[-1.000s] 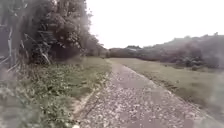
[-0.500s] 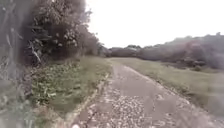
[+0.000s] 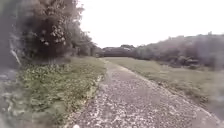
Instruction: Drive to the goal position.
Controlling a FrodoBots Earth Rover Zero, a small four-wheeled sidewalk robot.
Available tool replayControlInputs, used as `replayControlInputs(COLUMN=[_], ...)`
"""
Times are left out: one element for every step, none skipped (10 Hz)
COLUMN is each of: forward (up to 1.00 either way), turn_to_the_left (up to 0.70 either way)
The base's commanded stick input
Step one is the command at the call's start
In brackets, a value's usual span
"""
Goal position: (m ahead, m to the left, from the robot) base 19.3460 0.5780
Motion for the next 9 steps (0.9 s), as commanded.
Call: replayControlInputs(forward=[1.0, 1.0, 1.0, 1.0, 1.0, 1.0, 1.0, 1.0, 1.0], turn_to_the_left=[0.02, 0.0, 0.01, 0.02, 0.02, 0.02, 0.02, 0.01, 0.01])
